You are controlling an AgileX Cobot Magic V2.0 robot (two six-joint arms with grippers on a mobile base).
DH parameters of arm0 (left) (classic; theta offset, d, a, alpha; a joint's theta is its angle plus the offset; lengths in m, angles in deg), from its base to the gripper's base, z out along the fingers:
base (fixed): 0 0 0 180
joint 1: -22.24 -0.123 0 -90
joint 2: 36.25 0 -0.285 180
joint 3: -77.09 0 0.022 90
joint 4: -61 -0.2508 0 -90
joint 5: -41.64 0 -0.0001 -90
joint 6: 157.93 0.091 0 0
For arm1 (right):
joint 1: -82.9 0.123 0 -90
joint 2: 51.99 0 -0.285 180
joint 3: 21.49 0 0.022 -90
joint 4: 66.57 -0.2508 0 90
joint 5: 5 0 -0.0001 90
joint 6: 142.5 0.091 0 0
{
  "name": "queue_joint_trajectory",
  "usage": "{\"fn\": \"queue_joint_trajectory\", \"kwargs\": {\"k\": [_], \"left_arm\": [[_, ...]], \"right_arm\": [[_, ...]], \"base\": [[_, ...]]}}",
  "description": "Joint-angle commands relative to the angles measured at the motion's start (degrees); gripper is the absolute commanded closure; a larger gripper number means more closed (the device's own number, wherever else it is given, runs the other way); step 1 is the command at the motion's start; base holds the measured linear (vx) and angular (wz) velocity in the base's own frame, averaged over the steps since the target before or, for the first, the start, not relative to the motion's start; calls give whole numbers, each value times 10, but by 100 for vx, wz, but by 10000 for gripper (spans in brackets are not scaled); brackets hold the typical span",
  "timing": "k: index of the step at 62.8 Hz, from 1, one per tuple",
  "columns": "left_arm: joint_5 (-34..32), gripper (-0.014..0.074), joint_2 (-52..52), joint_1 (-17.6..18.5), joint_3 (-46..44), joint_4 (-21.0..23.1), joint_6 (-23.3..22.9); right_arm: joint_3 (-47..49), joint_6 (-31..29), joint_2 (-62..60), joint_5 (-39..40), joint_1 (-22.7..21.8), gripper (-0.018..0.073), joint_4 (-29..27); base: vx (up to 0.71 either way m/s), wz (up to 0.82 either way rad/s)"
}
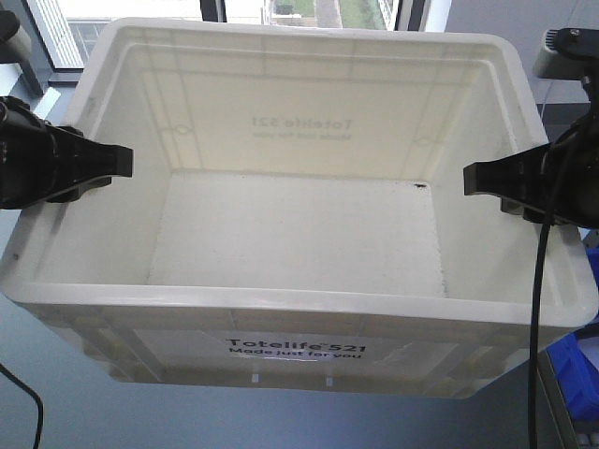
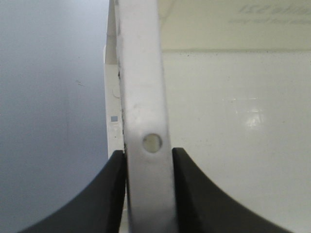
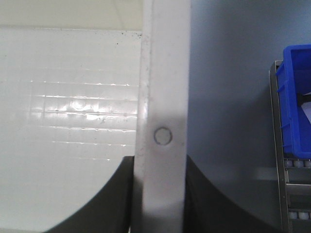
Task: Move bin from left to right shelf
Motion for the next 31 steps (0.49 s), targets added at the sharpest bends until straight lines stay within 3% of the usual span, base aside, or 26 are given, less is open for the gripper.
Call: {"fn": "queue_joint_trajectory", "kwargs": {"k": [1,31], "left_arm": [[-67,558,25,4,-24,-5,24],[-67,558,25,4,-24,-5,24]], "right_arm": [[19,1,-16,35,-5,564,73],[19,1,-16,35,-5,564,73]], "base": [[25,-4],[20,8]]}}
